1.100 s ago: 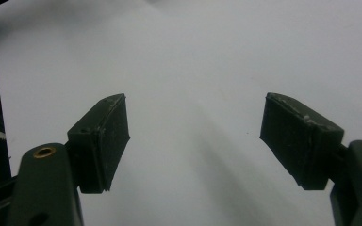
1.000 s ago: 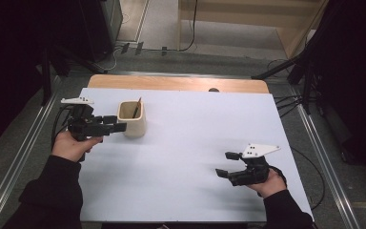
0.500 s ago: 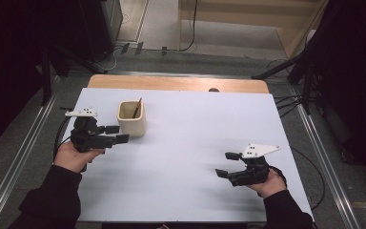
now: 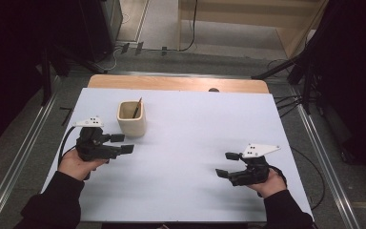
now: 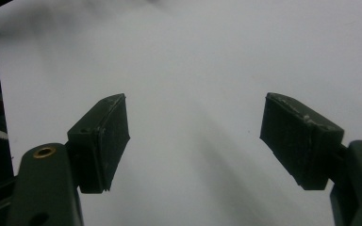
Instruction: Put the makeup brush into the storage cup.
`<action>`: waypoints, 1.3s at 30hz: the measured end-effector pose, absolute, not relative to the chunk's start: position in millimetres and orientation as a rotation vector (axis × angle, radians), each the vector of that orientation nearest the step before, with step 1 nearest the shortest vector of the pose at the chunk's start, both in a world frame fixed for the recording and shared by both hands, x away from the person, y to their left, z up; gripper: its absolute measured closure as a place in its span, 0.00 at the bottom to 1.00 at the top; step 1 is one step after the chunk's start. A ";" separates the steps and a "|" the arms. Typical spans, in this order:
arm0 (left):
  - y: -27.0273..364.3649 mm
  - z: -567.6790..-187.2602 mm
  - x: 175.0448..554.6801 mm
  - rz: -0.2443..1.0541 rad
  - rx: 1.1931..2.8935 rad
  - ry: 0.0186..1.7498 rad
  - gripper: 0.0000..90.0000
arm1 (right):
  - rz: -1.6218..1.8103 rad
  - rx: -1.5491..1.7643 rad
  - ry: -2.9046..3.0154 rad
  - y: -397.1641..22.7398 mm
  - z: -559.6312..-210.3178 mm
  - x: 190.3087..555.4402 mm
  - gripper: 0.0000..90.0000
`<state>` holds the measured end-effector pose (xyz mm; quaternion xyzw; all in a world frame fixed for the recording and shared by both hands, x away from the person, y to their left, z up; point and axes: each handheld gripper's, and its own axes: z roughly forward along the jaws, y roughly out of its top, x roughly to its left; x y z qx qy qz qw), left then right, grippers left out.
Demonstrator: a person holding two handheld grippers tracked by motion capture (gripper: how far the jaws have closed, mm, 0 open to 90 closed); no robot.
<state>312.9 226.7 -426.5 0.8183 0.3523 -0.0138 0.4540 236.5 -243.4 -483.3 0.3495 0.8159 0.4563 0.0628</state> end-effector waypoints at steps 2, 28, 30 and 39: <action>226.7 -428.1 310.9 -0.035 2.019 0.866 0.33 | 1.379 1.056 2.466 -243.4 -483.4 236.6 0.28; 230.7 -444.8 287.5 0.010 2.111 0.850 0.33 | 1.373 1.058 2.470 -242.4 -483.6 236.3 0.28; 230.4 -446.3 285.4 0.018 2.123 0.841 0.33 | 1.372 1.059 2.471 -242.3 -483.6 236.3 0.28; 227.8 -452.9 281.1 0.077 2.206 0.834 0.33 | 1.369 1.062 2.472 -242.4 -483.7 236.5 0.28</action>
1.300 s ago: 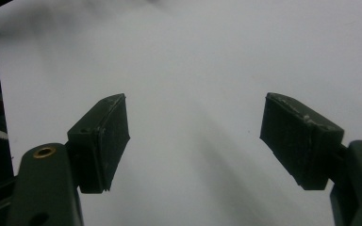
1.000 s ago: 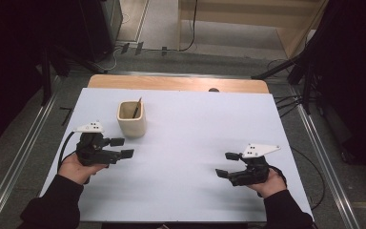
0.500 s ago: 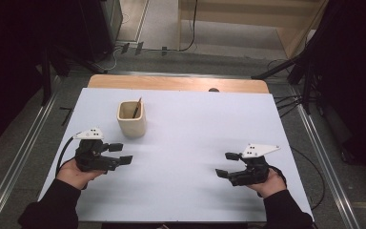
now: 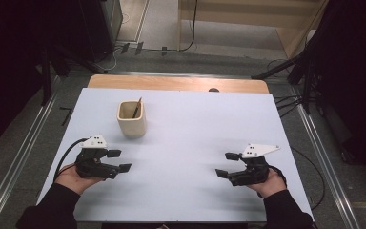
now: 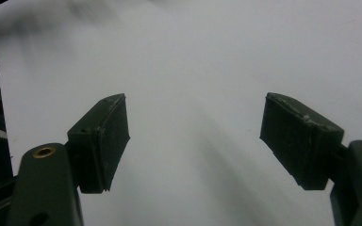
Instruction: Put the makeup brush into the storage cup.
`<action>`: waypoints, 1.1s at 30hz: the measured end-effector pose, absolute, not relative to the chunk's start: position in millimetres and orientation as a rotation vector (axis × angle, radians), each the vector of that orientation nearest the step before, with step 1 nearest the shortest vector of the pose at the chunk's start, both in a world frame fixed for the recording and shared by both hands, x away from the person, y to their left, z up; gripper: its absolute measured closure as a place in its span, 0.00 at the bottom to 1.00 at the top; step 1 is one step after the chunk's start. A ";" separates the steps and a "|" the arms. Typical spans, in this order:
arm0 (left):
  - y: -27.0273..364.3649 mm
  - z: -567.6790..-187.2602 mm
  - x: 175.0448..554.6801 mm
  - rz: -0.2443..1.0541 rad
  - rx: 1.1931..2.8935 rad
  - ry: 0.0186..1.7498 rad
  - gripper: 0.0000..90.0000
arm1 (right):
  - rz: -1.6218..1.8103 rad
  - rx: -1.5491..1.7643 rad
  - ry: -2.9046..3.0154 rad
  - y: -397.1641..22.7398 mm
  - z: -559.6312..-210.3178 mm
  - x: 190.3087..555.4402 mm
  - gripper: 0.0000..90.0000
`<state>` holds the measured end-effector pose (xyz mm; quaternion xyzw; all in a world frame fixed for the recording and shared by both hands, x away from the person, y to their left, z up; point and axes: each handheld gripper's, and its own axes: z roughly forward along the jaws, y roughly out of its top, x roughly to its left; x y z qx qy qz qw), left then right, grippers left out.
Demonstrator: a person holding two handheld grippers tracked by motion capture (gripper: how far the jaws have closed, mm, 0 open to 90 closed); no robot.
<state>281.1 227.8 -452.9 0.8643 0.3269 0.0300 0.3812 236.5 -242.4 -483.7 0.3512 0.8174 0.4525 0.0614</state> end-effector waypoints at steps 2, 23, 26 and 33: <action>226.6 -454.1 281.2 0.088 2.220 0.828 0.33 | 1.369 1.061 2.473 -242.1 -483.8 236.6 0.28; 225.5 -457.1 282.2 0.113 2.268 0.816 0.33 | 1.362 1.063 2.482 -241.1 -482.8 238.0 0.28; 225.1 -457.5 282.1 0.111 2.269 0.817 0.33 | 1.360 1.057 2.482 -241.0 -482.9 238.2 0.28; 225.9 -457.9 283.1 0.121 2.273 0.847 0.32 | 1.355 1.060 2.488 -240.6 -483.4 238.5 0.28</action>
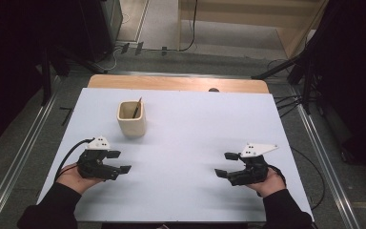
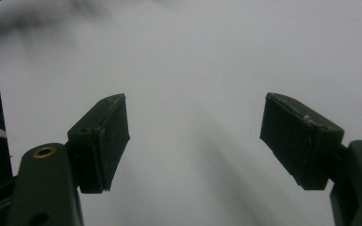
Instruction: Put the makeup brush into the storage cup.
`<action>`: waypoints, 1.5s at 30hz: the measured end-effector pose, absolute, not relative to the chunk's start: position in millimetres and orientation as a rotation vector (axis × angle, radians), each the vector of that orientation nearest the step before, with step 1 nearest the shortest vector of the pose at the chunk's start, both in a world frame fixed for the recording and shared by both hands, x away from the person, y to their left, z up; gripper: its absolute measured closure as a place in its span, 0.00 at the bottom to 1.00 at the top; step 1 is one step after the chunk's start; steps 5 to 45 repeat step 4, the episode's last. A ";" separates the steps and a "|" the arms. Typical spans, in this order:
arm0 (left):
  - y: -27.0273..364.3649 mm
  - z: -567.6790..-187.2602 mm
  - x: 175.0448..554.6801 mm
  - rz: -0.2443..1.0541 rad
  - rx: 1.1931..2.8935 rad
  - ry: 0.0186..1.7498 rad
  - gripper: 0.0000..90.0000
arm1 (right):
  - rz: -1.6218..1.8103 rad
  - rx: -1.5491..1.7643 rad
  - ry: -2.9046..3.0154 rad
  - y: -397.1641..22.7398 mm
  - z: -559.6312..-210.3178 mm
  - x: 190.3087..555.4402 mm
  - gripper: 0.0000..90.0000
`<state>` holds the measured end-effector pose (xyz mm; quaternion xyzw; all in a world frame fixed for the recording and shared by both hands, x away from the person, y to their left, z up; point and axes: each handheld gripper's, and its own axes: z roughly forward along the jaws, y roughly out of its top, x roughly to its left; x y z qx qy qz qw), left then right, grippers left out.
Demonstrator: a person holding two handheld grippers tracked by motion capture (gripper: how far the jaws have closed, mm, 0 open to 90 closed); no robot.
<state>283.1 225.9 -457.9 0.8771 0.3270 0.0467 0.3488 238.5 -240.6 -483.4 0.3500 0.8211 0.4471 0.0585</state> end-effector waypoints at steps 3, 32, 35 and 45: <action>226.7 -457.3 283.9 0.125 2.267 0.849 0.32 | 1.348 1.059 2.493 -240.5 -484.1 239.0 0.28; 226.7 -457.2 284.1 0.123 2.265 0.853 0.31 | 1.346 1.065 2.495 -240.4 -484.2 239.0 0.28; 226.7 -457.2 284.1 0.123 2.265 0.853 0.31 | 1.346 1.065 2.495 -240.4 -484.2 239.0 0.28; 226.7 -457.2 284.1 0.123 2.265 0.853 0.31 | 1.346 1.065 2.495 -240.4 -484.2 239.0 0.28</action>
